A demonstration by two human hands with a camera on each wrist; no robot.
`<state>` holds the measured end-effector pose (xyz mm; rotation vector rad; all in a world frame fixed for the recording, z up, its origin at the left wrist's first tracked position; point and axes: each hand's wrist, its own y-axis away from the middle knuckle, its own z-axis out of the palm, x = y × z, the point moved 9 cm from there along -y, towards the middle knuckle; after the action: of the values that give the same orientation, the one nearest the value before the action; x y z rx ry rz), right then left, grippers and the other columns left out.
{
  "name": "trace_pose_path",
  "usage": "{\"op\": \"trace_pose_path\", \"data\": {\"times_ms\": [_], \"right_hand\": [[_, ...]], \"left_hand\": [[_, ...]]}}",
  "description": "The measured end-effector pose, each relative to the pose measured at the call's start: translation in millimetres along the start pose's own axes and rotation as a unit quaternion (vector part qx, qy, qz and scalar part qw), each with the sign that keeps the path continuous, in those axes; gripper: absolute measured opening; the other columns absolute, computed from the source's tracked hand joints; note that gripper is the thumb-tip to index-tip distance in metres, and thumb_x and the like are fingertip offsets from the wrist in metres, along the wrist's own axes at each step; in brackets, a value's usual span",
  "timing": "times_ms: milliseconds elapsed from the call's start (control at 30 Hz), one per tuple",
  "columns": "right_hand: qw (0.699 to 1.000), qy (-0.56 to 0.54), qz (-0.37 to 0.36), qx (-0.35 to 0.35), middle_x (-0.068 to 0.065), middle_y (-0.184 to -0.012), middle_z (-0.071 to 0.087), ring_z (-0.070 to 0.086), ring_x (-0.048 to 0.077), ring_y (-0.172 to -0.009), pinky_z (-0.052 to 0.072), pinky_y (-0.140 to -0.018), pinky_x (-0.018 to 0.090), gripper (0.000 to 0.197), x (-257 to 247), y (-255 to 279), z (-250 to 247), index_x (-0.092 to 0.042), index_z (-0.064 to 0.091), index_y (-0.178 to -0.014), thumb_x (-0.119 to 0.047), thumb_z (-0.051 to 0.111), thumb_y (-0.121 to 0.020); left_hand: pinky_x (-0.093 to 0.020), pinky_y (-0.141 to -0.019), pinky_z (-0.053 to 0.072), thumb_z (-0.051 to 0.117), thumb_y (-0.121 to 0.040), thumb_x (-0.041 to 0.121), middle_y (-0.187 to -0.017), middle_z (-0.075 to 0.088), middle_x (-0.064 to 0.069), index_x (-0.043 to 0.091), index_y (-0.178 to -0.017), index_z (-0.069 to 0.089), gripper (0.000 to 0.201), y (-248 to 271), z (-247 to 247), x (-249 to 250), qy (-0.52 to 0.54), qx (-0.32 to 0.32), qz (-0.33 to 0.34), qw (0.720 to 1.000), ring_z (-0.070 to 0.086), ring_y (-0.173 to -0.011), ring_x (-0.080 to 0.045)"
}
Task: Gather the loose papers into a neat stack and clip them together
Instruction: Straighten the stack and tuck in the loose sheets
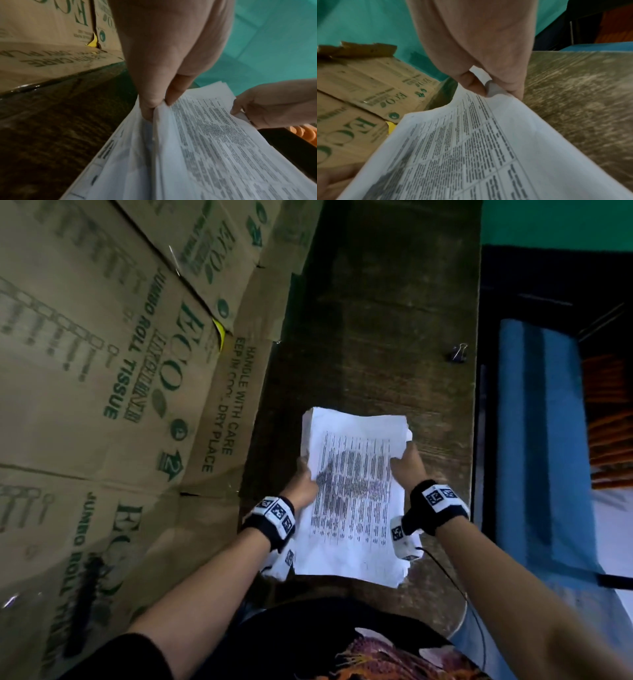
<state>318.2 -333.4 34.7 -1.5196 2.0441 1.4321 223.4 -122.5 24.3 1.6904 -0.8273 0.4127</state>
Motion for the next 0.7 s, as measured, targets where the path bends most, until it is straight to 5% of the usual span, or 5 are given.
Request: {"op": "trace_pose_path", "data": {"times_ms": [133, 200, 333, 467, 700], "right_hand": [[1.0, -0.001, 0.031, 0.007, 0.018, -0.123, 0.051, 0.055, 0.032, -0.096, 0.048, -0.065, 0.039, 0.051, 14.0, -14.4, 10.1, -0.003, 0.026, -0.138, 0.004, 0.045, -0.091], [0.999, -0.003, 0.025, 0.028, 0.018, -0.13, 0.048, 0.052, 0.039, -0.113, 0.051, -0.083, 0.048, 0.055, 19.1, -22.9, 9.8, -0.008, 0.03, -0.136, -0.002, 0.047, -0.084], [0.994, 0.088, 0.053, 0.028, 0.02, -0.146, 0.026, 0.023, 0.042, -0.135, 0.025, -0.111, 0.056, 0.067, 23.9, -23.9, 15.2, -0.008, 0.022, -0.147, -0.01, 0.051, -0.086], [0.982, 0.09, 0.13, 0.101, 0.018, -0.157, 0.009, 0.008, 0.038, -0.145, 0.016, -0.112, 0.057, 0.066, 43.4, -25.2, -11.8, -0.008, 0.023, -0.148, -0.028, 0.053, -0.093], [0.992, 0.006, 0.122, 0.041, 0.019, -0.156, 0.008, 0.007, 0.04, -0.144, 0.017, -0.112, 0.056, 0.05, 41.5, -38.3, 12.2, -0.009, 0.023, -0.148, -0.022, 0.033, -0.101]], "left_hand": [[-0.019, -0.092, 0.033, 0.032, -0.092, -0.009, -0.138, 0.042, -0.012, 0.009, -0.145, 0.013, 0.059, -8.4, -0.7, -0.1, 0.01, 0.031, 0.009, 0.999, 0.043, -0.11, -0.017], [-0.019, -0.096, 0.031, 0.034, -0.09, -0.011, -0.138, 0.042, -0.011, 0.008, -0.145, 0.014, 0.061, -13.7, -3.1, -1.4, 0.028, 0.05, 0.014, 0.998, 0.043, -0.112, -0.015], [-0.021, -0.105, 0.026, 0.042, -0.088, -0.009, -0.144, 0.033, -0.014, 0.005, -0.145, 0.016, 0.065, -20.9, -4.0, -3.5, -0.024, 0.045, 0.024, 0.998, 0.036, -0.134, -0.026], [-0.047, -0.116, 0.024, 0.057, -0.088, 0.017, -0.146, 0.025, -0.019, 0.01, -0.146, 0.02, 0.07, -32.9, -34.4, -12.9, -0.069, 0.13, -0.019, 0.989, 0.026, -0.136, -0.037], [-0.046, -0.114, 0.015, 0.05, -0.093, 0.034, -0.152, 0.01, -0.017, 0.008, -0.145, 0.021, 0.064, -51.1, -19.4, 11.5, -0.097, 0.085, -0.078, 0.989, 0.011, -0.141, -0.035]]}}
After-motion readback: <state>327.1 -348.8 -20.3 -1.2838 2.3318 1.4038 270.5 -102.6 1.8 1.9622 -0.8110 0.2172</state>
